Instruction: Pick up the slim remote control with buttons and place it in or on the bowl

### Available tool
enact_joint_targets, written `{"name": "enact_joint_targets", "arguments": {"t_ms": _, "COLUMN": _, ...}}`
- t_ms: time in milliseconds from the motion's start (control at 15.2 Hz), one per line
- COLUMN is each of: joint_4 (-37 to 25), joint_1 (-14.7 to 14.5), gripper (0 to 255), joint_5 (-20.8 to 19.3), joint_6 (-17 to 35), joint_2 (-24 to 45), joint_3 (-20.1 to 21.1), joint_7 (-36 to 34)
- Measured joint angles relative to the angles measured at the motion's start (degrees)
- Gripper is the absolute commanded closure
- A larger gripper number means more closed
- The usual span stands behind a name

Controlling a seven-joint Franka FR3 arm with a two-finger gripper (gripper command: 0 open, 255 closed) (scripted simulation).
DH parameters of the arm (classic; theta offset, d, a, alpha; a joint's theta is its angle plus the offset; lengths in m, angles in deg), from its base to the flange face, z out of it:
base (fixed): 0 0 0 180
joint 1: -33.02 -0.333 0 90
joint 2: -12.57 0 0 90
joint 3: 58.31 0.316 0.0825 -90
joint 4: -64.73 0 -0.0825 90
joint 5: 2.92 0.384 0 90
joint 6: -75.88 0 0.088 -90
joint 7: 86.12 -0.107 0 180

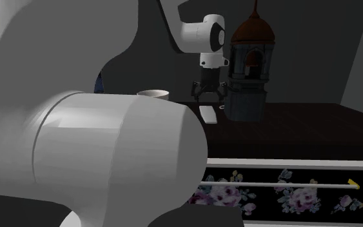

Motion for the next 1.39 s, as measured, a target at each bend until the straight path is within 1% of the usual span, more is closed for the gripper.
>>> {"name": "enact_joint_targets", "arguments": {"t_ms": 462, "joint_4": 0.46, "joint_1": 0.31, "gripper": 0, "joint_5": 1.08, "joint_6": 4.07, "joint_2": 3.47, "joint_3": 0.49, "joint_7": 1.0}}
{"name": "enact_joint_targets", "arguments": {"t_ms": 924, "joint_4": 0.76, "joint_1": 0.37, "gripper": 0, "joint_5": 1.15, "joint_6": 4.66, "joint_2": 3.74, "joint_3": 0.64, "joint_7": 1.09}}
{"name": "enact_joint_targets", "arguments": {"t_ms": 990, "joint_4": 0.79, "joint_1": 0.37, "gripper": 255, "joint_5": 1.14, "joint_6": 4.67, "joint_2": 3.73, "joint_3": 0.66, "joint_7": 1.09}}
{"name": "enact_joint_targets", "arguments": {"t_ms": 1386, "joint_4": 1.01, "joint_1": 0.35, "gripper": 255, "joint_5": 1.14, "joint_6": 4.79, "joint_2": 3.71, "joint_3": 0.67, "joint_7": 1.01}}
